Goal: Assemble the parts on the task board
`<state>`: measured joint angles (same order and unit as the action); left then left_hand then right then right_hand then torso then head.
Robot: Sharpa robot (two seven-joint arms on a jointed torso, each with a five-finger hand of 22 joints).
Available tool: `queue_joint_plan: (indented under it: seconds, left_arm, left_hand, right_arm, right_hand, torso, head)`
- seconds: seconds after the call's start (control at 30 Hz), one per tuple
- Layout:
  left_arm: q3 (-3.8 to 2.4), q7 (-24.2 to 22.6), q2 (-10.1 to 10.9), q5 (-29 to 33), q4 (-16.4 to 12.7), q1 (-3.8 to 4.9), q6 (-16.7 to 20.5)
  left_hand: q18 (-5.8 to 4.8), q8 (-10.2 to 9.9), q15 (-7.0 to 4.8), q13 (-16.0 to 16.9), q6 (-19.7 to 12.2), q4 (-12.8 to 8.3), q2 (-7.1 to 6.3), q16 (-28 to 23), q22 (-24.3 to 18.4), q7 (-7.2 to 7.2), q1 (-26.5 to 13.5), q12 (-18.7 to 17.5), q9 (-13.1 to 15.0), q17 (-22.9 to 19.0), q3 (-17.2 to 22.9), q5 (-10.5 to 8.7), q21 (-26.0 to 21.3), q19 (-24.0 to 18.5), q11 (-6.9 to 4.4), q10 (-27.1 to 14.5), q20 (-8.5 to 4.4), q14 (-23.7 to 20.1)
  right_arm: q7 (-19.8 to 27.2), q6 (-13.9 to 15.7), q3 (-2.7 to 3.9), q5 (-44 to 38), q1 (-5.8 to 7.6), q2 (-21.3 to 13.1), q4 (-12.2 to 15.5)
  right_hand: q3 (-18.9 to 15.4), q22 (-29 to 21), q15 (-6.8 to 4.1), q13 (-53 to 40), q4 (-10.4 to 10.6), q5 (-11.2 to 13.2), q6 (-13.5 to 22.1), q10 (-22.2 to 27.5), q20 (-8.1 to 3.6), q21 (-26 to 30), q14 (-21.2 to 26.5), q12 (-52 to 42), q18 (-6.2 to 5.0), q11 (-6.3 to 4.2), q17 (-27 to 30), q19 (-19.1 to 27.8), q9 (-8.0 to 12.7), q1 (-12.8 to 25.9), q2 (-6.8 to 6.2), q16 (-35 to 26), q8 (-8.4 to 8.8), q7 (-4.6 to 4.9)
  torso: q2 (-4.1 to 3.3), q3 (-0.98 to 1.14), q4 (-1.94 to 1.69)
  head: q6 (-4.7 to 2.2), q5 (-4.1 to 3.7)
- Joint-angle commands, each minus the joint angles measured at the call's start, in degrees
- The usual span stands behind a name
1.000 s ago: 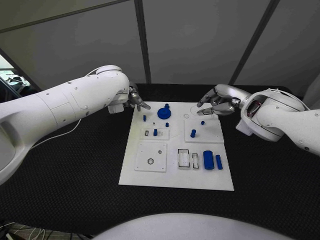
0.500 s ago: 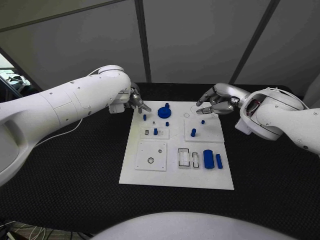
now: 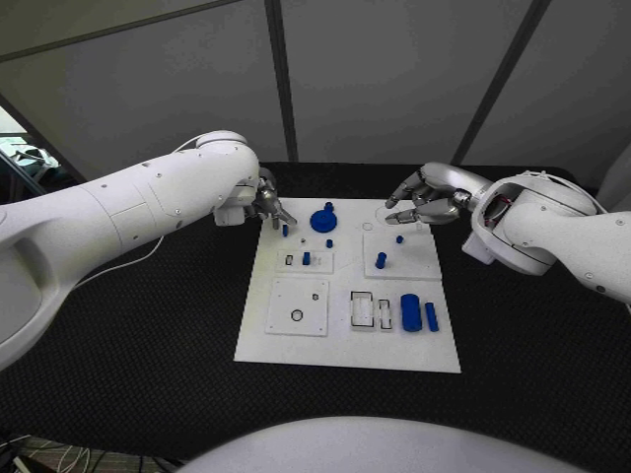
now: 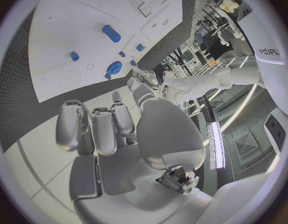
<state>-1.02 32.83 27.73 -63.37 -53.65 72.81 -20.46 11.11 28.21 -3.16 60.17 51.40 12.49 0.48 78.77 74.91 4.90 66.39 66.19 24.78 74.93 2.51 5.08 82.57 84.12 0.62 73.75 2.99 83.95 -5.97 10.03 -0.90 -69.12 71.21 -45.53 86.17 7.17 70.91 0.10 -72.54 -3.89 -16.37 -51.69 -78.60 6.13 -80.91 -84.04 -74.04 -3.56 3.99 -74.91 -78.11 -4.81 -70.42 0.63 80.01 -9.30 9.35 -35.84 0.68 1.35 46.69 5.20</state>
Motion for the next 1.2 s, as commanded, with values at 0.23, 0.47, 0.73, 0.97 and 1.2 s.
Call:
queue_joint_plan:
  seconds: [0.23, 0.47, 0.73, 0.97, 1.2]
  left_arm:
    - [0.02, -0.84, -0.33, -0.31, 0.31, -0.06, -0.69]
    - [0.03, -0.93, -0.45, -0.30, 0.50, -0.09, -0.76]
    - [0.04, -1.11, -0.70, -0.30, 0.81, -0.12, -1.31]
    - [0.07, -1.19, -0.90, -0.30, 1.02, -0.19, -1.67]
    - [0.11, -1.23, -1.00, -0.30, 1.11, -0.23, -1.89]
  left_hand:
    - [-8.81, -0.21, 0.09, 0.10, 1.05, -0.60, 0.38, 0.23, 5.97, -0.01, 0.98, 0.41, -0.23, 2.64, 0.08, 0.22, 0.50, 0.93, -0.06, 0.06, 0.22, 2.70]
    - [-8.83, -0.24, 0.01, 0.03, 1.34, -0.89, 0.82, 0.27, 6.09, -0.11, 1.51, 0.40, -0.37, 2.68, 0.32, 0.24, 0.57, 0.99, -0.15, 0.11, 0.16, 2.74]
    - [-8.83, -0.36, -0.10, -0.01, 1.65, -1.56, 1.57, 0.28, 6.12, -0.24, 2.56, 0.40, -0.64, 2.68, 0.88, 0.24, 0.56, 0.99, -0.28, 0.19, 0.05, 2.76]
    - [-8.84, -0.40, -0.14, -0.04, 1.77, -1.79, 1.81, 0.28, 6.16, -0.29, 2.89, 0.39, -0.72, 2.67, 1.08, 0.24, 0.58, 1.00, -0.33, 0.20, 0.02, 2.76]
    - [-8.83, -0.41, -0.15, -0.02, 1.81, -1.86, 1.89, 0.29, 6.12, -0.31, 2.99, 0.41, -0.75, 2.68, 1.14, 0.23, 0.54, 0.98, -0.34, 0.23, 0.00, 2.76]
  right_arm:
    - [0.46, -0.02, 0.05, -0.13, 0.11, 0.10, 0.02]
    - [0.46, -0.05, 0.05, -0.13, 0.11, 0.13, -0.01]
    - [0.46, -0.07, 0.05, -0.13, 0.11, 0.16, -0.01]
    - [0.45, -0.07, 0.05, -0.13, 0.11, 0.17, 0.00]
    - [0.46, -0.07, 0.05, -0.13, 0.11, 0.23, -0.02]
  right_hand:
    - [0.06, -0.07, -0.40, 0.01, 0.42, -0.26, -0.19, 0.24, -0.06, 0.29, -2.58, 0.27, -0.58, 0.03, -0.43, 0.30, 0.09, 0.28, 0.33, -0.37, -0.20, -0.20]
    - [0.06, -0.07, -0.40, 0.01, 0.42, -0.26, -0.19, 0.24, -0.06, 0.29, -2.58, 0.27, -0.58, 0.03, -0.43, 0.30, 0.09, 0.28, 0.33, -0.37, -0.20, -0.20]
    - [0.06, -0.07, -0.40, 0.01, 0.42, -0.26, -0.19, 0.24, -0.06, 0.29, -2.58, 0.27, -0.58, 0.03, -0.43, 0.30, 0.09, 0.28, 0.33, -0.37, -0.20, -0.20]
    - [0.06, -0.07, -0.40, 0.01, 0.42, -0.26, -0.19, 0.24, -0.06, 0.29, -2.58, 0.27, -0.58, 0.03, -0.43, 0.30, 0.09, 0.28, 0.33, -0.37, -0.20, -0.20]
    - [0.06, -0.07, -0.40, 0.01, 0.42, -0.26, -0.19, 0.24, -0.06, 0.29, -2.58, 0.27, -0.58, 0.03, -0.43, 0.30, 0.09, 0.28, 0.33, -0.37, -0.20, -0.20]
  torso:
    - [0.01, 0.03, 0.01]
    - [0.02, 0.03, -0.01]
    - [0.00, 0.02, 0.01]
    - [-0.03, 0.01, -0.01]
    - [0.00, 0.03, -0.03]
  head:
    - [0.14, -0.01]
    - [0.22, -0.08]
    - [0.34, -0.14]
    - [0.46, -0.22]
    - [0.59, -0.23]
